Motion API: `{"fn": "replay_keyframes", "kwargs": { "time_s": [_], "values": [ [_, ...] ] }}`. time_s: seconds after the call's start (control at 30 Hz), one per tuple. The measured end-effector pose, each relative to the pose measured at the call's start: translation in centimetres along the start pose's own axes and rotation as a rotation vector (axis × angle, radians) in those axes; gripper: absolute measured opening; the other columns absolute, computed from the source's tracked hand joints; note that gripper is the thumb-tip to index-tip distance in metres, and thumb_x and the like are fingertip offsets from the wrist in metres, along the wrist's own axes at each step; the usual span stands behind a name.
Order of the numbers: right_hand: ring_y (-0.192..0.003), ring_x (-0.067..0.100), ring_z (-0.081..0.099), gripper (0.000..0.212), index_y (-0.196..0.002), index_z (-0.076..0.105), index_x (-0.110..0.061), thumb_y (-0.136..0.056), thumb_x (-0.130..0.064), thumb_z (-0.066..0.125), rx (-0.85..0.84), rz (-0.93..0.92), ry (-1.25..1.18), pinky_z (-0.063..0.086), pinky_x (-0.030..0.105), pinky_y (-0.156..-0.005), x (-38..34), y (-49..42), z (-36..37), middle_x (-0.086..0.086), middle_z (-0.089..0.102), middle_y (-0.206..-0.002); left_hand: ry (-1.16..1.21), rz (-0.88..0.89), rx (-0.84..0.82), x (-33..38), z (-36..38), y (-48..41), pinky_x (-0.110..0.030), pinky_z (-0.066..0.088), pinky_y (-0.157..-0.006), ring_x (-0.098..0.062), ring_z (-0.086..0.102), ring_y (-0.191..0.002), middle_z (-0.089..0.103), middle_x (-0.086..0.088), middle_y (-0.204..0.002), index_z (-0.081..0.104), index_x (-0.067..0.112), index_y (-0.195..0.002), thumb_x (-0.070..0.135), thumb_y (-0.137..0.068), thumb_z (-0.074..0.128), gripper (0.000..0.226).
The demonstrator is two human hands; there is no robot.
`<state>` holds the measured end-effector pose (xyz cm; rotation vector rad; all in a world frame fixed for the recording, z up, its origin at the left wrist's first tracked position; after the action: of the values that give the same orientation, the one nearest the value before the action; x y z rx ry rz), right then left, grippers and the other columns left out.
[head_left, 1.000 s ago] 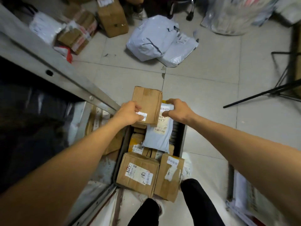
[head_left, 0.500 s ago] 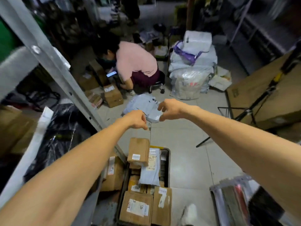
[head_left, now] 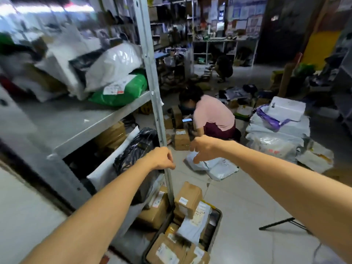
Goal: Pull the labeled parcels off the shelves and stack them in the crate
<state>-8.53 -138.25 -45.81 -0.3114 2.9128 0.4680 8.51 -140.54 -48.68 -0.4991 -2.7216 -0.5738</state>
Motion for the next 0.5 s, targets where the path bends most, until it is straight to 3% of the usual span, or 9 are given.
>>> {"fn": "replay_keyframes", "kwargs": {
  "time_s": [0.17, 0.33, 0.5],
  "values": [
    [-0.078, 0.024, 0.053, 0.016, -0.085, 0.058, -0.017, -0.08, -0.026, 0.071, 0.013, -0.22, 0.095, 0.045, 0.03, -0.062, -9.3, 2.6, 0.2, 0.005, 0.057, -0.087, 0.018, -0.165, 0.085, -5.3, 0.0, 11.4, -0.035, 0.054, -0.089, -0.019, 0.065, -0.098, 0.071, -0.002, -0.109, 0.072, 0.02, -0.102, 0.034, -0.081, 0.071, 0.026],
    [-0.079, 0.023, 0.058, 0.031, -0.102, 0.065, -0.01, -0.08, -0.032, 0.07, -0.024, -0.437, 0.19, 0.045, 0.03, -0.064, -19.8, 6.2, 2.4, 0.007, 0.065, -0.092, 0.017, -0.376, 0.197, -10.8, 0.8, 24.3, -0.036, 0.054, -0.09, -0.021, 0.066, -0.098, 0.071, -0.005, -0.109, 0.072, 0.017, -0.104, 0.035, -0.079, 0.072, 0.031],
    [-0.094, 0.017, 0.055, 0.045, -0.121, 0.057, -0.019, -0.082, -0.035, 0.072, -0.059, -0.625, 0.236, 0.047, 0.028, -0.079, -31.0, 11.8, 5.6, -0.001, 0.059, -0.112, 0.09, -0.606, 0.296, -14.5, 3.2, 38.2, -0.035, 0.053, -0.088, -0.022, 0.062, -0.101, 0.066, -0.004, -0.115, 0.066, 0.016, -0.114, 0.037, -0.079, 0.072, 0.04]
  ]
}}
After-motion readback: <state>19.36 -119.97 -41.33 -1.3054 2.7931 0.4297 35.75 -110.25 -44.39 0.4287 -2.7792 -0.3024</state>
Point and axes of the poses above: each hand's wrist, its own y-axis away from the middle knuckle, its own z-axis out of the palm, x = y × z, the point moved 3 cm from there along -y, towards the middle knuckle
